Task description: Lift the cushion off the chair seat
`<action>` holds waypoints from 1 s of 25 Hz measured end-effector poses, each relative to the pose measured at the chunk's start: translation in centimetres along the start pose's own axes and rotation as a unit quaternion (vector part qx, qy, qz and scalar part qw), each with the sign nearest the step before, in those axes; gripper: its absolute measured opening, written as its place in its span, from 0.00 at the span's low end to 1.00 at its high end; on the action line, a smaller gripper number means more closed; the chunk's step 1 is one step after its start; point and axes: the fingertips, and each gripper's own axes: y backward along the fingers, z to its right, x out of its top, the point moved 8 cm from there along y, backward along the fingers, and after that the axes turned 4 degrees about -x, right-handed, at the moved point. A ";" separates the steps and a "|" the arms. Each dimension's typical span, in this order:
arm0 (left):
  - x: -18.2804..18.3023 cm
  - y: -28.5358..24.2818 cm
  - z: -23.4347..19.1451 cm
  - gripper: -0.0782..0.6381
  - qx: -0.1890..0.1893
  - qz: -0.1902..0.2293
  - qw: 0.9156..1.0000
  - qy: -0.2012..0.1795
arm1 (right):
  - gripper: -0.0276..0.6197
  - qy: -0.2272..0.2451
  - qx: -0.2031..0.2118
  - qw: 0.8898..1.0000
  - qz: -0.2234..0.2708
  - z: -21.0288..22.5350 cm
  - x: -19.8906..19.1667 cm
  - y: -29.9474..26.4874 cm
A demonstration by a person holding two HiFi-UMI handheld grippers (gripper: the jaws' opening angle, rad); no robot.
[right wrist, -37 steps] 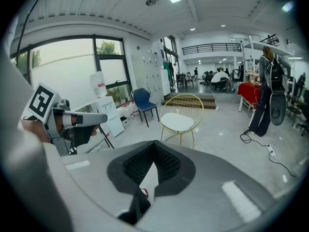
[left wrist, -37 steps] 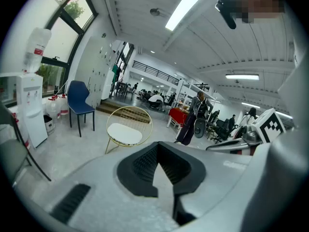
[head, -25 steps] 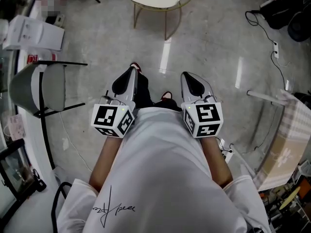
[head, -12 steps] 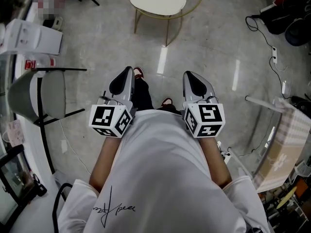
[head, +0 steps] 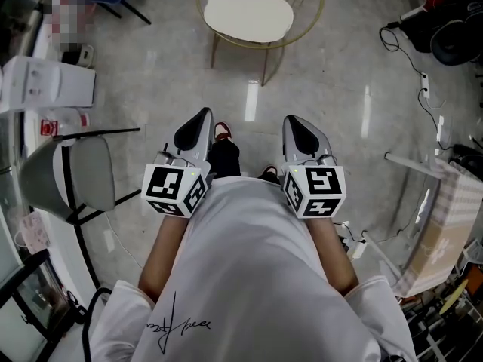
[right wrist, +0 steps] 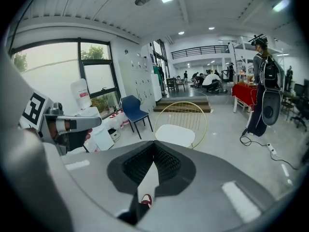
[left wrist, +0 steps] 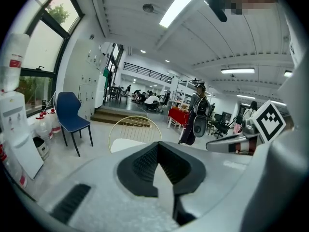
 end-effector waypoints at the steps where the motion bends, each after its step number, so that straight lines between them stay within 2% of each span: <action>1: 0.5 -0.4 -0.7 0.11 -0.005 -0.001 1.000 -0.003 | 0.05 0.001 -0.005 1.000 0.001 -0.3 0.5 -0.6; 6: 3.0 -1.5 -4.0 0.11 -0.015 0.005 1.000 -0.014 | 0.06 -0.006 -0.024 1.000 0.009 -1.7 2.5 -3.1; 13: 5.2 -1.4 -9.1 0.11 -0.005 0.021 1.000 0.003 | 0.08 -0.007 -0.032 0.999 0.018 -4.0 4.7 -6.3; 22: 5.6 -1.3 -12.2 0.11 -0.016 0.012 1.000 0.009 | 0.12 -0.011 -0.040 0.999 0.018 -6.2 5.4 -8.5; 25: 5.3 -1.2 -12.8 0.11 -0.018 0.012 0.999 0.031 | 0.14 -0.015 -0.042 0.999 0.010 -6.3 5.1 -8.8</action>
